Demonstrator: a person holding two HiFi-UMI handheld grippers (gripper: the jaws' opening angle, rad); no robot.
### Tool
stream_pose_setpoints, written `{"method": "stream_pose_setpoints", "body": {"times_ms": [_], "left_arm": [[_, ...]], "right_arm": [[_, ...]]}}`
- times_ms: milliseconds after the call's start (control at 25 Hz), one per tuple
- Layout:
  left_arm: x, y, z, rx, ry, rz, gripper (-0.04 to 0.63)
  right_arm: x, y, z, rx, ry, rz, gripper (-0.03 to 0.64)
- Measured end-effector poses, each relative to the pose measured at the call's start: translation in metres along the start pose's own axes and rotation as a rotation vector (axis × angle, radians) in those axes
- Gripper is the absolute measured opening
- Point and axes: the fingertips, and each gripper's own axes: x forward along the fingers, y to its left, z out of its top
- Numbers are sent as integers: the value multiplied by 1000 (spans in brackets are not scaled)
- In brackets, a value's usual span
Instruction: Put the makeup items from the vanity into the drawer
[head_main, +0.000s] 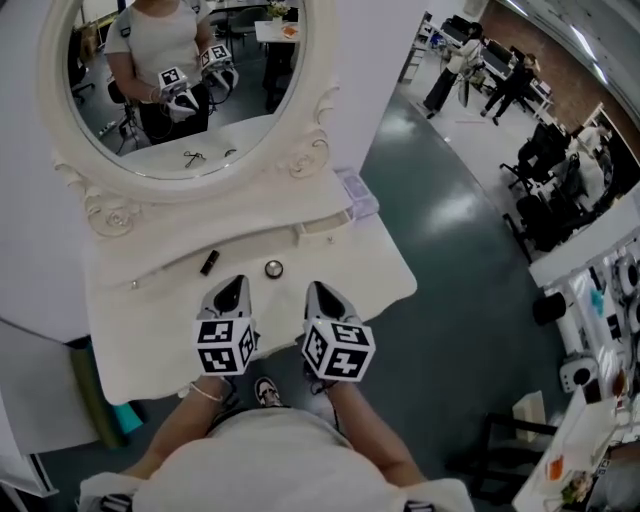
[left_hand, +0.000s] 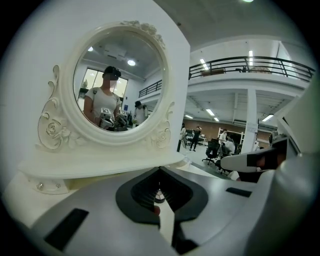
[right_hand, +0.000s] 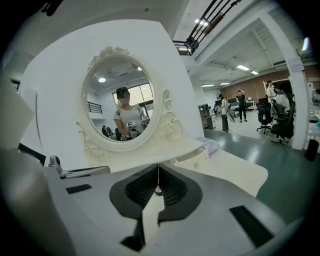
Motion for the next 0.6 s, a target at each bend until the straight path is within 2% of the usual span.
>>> {"method": "stream_pose_setpoints", "body": {"times_ms": [320,440,600], "left_arm": [[20,19,-13,-36,59,35,3],[24,27,-22,-51,85,66,3],[36,35,-21,-77,78,125,2]], "right_arm": [[27,-16,-10,45,77,-13,18],[39,-16,-13,46,105,6,18],[62,-19,-5,23,121,63,18]]}}
